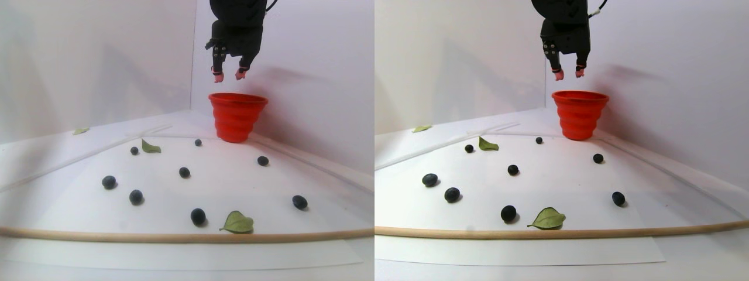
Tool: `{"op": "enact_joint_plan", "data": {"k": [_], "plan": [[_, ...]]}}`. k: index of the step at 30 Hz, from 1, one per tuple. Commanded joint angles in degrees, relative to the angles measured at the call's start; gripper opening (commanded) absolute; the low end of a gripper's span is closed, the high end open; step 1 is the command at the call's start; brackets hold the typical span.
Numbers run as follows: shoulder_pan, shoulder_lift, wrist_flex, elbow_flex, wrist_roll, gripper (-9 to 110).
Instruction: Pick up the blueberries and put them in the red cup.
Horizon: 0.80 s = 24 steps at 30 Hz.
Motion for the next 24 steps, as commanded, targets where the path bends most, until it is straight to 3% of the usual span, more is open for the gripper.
{"op": "enact_joint_plan", "data": {"k": [1, 24], "plan": [[-0.2, 10.3, 0.3, 0.2, -0.6, 21], [-4.0, 20.0, 1.1, 14.8, 3.2, 20]]}}
